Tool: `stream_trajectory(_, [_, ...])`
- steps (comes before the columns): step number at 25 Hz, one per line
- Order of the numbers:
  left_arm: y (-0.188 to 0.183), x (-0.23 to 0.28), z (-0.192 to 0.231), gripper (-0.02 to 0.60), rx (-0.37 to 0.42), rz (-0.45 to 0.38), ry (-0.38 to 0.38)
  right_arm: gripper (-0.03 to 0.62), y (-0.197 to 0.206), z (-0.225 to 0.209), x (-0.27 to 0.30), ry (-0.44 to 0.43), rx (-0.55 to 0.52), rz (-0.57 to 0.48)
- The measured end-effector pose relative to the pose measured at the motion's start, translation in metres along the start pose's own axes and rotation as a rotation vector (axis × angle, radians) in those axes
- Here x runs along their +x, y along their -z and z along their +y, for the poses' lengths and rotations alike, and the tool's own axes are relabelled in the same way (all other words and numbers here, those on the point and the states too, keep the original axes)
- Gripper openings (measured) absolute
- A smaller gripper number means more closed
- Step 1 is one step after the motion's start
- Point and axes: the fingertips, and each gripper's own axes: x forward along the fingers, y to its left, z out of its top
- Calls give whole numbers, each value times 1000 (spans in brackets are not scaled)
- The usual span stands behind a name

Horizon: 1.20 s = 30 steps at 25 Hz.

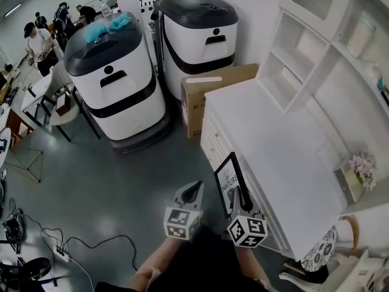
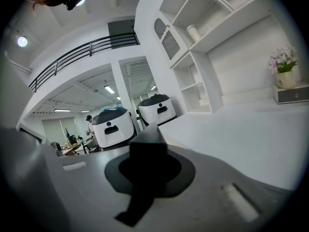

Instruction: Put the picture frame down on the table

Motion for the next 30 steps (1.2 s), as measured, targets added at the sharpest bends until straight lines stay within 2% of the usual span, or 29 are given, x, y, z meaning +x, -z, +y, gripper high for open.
stream_trajectory(13, [-35,40,12,12,5,-47,-14,14,-25,-8,44,-33,-18,-14])
stream_trajectory(30, [-32,76,25,12,5,-48,-37,14,-42,-32,75,-35,-25,-37])
